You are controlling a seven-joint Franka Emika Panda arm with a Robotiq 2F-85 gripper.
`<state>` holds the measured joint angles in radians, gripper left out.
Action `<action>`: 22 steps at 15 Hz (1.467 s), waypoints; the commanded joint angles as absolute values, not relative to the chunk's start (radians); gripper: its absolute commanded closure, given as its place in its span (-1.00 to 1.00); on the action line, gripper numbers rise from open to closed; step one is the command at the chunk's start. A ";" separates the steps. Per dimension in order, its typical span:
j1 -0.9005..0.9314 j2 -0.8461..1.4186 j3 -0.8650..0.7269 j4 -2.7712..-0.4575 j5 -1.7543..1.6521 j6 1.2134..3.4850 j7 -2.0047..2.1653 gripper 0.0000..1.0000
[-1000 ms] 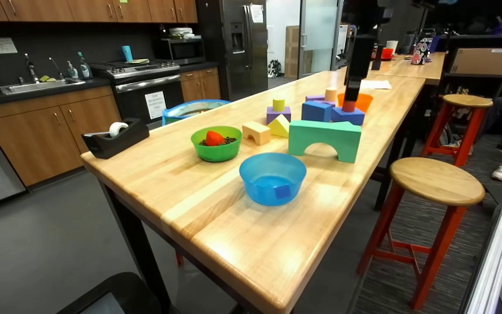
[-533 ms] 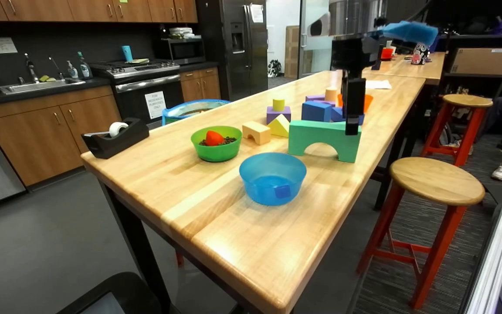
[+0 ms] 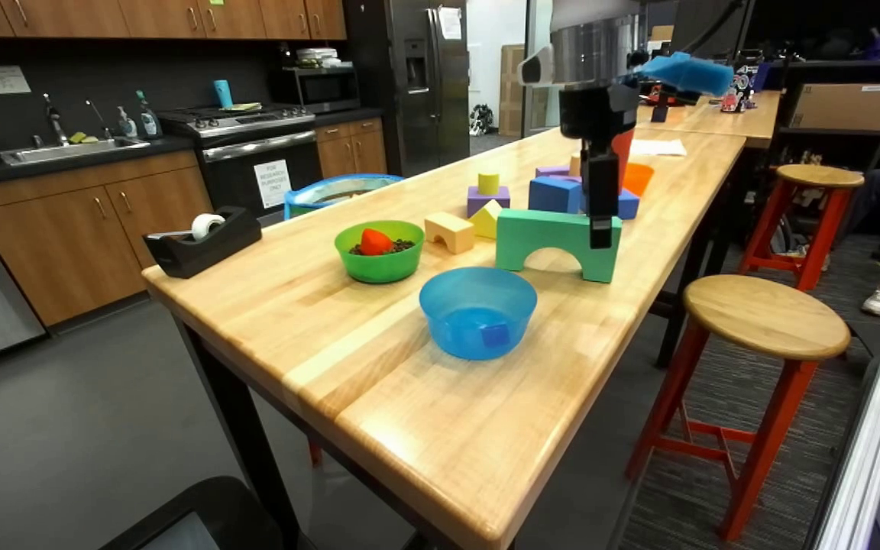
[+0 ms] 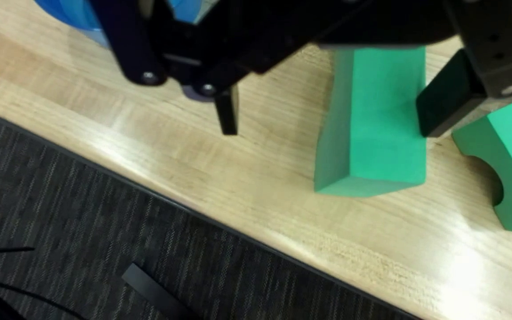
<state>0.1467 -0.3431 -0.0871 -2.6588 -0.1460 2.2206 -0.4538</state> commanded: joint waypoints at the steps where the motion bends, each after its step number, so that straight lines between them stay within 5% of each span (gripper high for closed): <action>1: 0.124 -0.302 -0.062 -2.634 -0.139 2.231 -0.451 -1.00; 22: 0.114 -0.425 0.002 -2.632 -0.229 2.239 -0.426 -1.00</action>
<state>0.1291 -0.4186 0.0130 -2.6402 -0.2144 2.2246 -0.4235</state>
